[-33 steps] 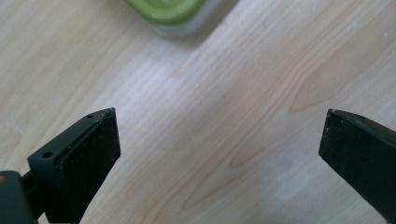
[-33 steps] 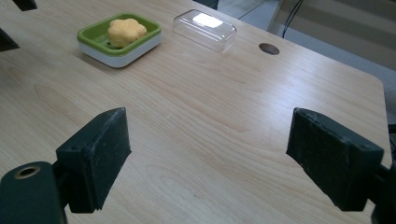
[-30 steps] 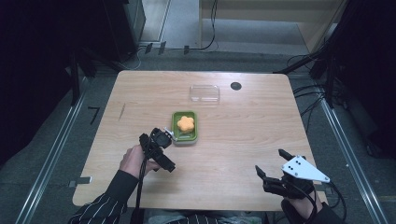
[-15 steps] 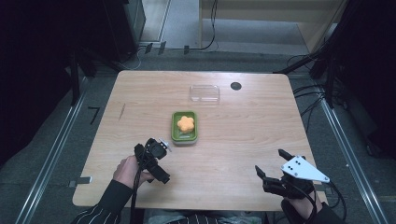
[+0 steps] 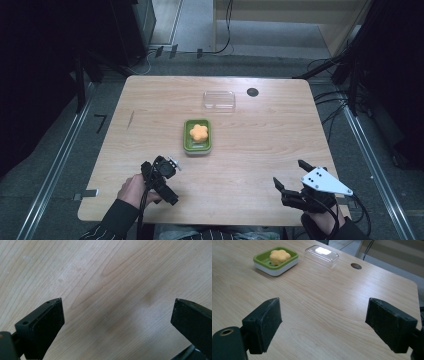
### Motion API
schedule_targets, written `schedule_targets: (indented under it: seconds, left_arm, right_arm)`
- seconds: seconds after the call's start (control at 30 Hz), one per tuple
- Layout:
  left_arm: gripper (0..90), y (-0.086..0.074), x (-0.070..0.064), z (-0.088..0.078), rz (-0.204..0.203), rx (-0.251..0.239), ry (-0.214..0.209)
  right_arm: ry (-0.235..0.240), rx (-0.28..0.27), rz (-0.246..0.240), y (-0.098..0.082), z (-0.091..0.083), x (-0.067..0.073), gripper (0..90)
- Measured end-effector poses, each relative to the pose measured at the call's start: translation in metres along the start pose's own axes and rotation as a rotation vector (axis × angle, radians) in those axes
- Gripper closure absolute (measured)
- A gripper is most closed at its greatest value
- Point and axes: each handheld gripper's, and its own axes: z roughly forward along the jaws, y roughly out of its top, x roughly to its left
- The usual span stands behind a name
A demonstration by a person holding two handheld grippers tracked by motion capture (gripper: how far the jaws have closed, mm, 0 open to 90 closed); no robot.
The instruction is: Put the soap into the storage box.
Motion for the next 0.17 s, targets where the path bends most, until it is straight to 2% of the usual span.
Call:
schedule_targets:
  seconds: [0.17]
  left_arm:
    - [0.0, 0.0022, -0.0004, 0.0005, 0.002, -0.009, 0.003]
  right_arm:
    - [-0.004, -0.003, 0.005, -0.0008, -0.0005, -0.0013, 13.6]
